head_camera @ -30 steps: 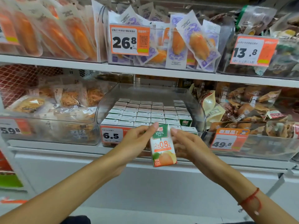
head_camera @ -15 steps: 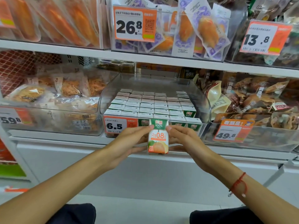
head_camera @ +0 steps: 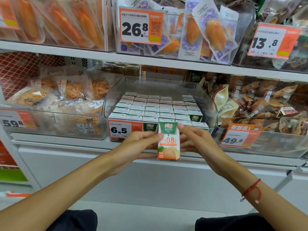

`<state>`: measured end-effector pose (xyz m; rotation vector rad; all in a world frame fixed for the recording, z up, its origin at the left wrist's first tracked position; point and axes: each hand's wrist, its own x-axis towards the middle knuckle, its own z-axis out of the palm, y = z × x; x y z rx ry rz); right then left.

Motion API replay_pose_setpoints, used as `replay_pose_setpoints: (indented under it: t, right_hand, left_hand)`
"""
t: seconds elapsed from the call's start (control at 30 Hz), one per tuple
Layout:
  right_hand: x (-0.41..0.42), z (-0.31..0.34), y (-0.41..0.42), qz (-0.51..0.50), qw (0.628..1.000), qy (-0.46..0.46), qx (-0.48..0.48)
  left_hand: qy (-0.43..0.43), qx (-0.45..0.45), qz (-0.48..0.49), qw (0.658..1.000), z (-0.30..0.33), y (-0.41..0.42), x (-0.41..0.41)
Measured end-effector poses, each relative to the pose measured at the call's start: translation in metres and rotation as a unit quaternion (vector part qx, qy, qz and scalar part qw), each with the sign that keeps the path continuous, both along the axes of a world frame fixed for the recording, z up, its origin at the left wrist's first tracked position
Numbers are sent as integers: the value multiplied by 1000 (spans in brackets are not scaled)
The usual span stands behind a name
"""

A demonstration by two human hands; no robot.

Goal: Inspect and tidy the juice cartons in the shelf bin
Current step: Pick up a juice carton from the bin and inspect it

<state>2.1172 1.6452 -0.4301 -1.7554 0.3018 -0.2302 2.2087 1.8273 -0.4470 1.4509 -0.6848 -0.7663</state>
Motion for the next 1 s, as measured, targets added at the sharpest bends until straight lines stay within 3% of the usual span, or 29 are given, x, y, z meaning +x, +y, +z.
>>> replay_pose_setpoints:
  t: [0.17,0.33,0.43,1.0]
  right_hand:
    - [-12,8,-4,43,996,-82,-16]
    - [-21,12,-5,81,971,-173,-141]
    - [-22,11,-6,81,963,-193,-167]
    - [-23,11,0,73,962,-205,-164]
  left_hand:
    - [-109,-39,36,993,1,2,2]
    - [-185,-105,44,976,3,7,2]
    - [-216,-118,54,968,4,9,2]
    - [-242,-102,61,963,6,6,0]
